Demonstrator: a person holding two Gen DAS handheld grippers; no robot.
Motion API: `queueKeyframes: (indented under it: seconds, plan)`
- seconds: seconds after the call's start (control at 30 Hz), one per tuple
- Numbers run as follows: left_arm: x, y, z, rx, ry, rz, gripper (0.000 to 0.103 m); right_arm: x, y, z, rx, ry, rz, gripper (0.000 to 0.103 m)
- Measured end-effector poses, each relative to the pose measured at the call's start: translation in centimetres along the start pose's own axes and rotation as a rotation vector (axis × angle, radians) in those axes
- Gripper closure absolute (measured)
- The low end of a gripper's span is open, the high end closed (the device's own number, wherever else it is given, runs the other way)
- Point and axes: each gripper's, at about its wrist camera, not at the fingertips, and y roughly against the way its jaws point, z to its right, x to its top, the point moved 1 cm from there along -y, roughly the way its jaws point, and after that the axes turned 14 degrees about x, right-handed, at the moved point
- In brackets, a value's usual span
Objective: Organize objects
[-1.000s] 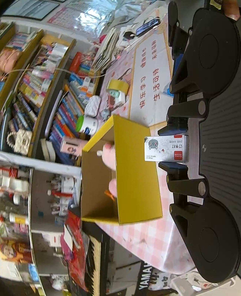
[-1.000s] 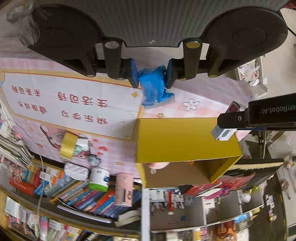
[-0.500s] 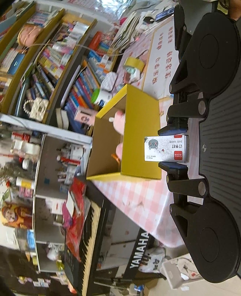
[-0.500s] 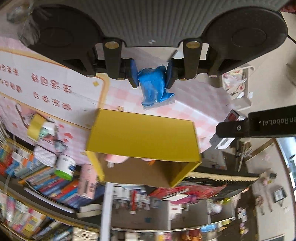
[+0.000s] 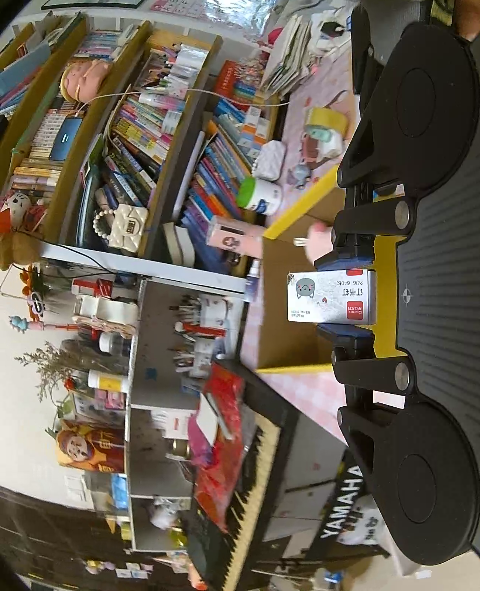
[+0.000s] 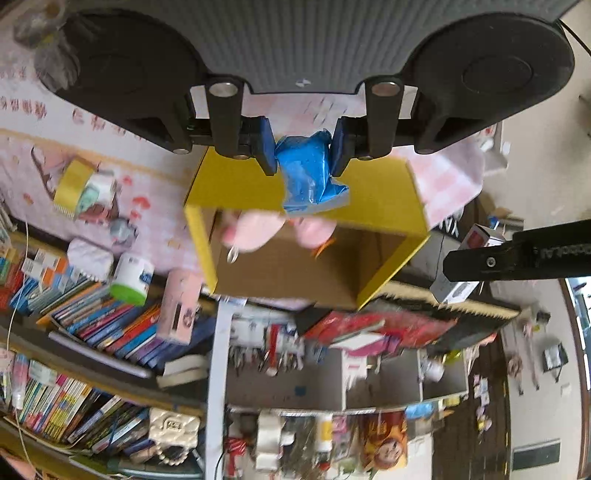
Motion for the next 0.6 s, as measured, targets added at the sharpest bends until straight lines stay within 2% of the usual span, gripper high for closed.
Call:
queueKeyframes:
  seconds: [0.27,0.43,0.6]
  plan:
    - [1.9,-6.4,2.8,0.046,-0.016,-0.008,0.075,5.6,-1.7,3.3,-0.012,0.044,0.059,0.074]
    - [0.6,-10.3,4.2,0.105,-0.056,-0.088,0.075,7.0,-2.8,5.3,-0.013,0.089,0.065,0.074]
    - [-0.8,-12.3,5.0,0.148,-0.1,-0.146,0.075,7.2,-4.5,7.0,0.01,0.104,0.04,0.074]
